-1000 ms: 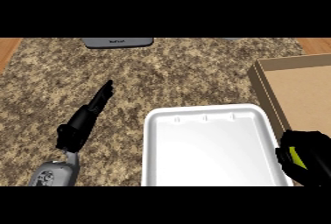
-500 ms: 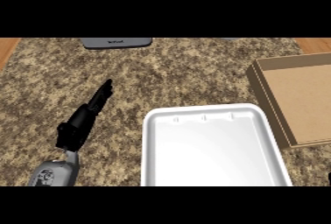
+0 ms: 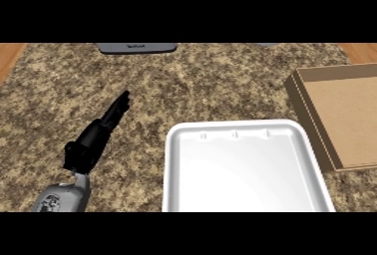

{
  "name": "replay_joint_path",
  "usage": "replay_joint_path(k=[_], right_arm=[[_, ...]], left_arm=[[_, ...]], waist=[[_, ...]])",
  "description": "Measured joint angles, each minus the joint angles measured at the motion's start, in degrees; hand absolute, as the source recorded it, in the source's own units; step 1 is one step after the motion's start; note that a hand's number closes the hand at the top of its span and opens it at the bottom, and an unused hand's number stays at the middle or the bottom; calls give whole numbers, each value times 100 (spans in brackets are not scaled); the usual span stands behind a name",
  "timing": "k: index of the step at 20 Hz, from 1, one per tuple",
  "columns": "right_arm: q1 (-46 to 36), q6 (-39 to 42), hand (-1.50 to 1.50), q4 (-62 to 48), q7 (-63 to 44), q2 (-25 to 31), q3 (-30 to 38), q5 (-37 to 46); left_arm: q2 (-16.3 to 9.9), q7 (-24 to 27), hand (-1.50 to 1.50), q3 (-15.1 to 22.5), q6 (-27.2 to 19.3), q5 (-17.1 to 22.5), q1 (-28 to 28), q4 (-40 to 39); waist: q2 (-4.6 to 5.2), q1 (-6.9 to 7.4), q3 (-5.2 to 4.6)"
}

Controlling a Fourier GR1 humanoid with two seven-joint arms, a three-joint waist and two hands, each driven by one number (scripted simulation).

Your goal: Pick the pear from the tray and place it in the cardboard box

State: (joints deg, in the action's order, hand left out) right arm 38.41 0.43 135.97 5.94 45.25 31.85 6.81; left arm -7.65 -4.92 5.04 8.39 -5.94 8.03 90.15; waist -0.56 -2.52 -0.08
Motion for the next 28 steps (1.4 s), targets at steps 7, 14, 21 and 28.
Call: replay_joint_path(k=[7,14,21,28], right_arm=[[-630,835,150,-452,-623,119,1299,-873],[-1849,1288,150,-1275,-1336,671,1206,-1016],[-3091,1103,150,-2089,-1722,770,293,-530],[-4286,860,150,-3601,-1435,1051,-652,412]], left_arm=[[201,154,0,185,-85,-210,63,-135],[171,-44,0,110,87,-124,164,-14],[203,108,0,81,133,-190,237,-175],[239,-130,0,66,207,-155,355,-59]], waist=[[39,162,2],[59,267,5],[69,313,5],[81,374,8]])
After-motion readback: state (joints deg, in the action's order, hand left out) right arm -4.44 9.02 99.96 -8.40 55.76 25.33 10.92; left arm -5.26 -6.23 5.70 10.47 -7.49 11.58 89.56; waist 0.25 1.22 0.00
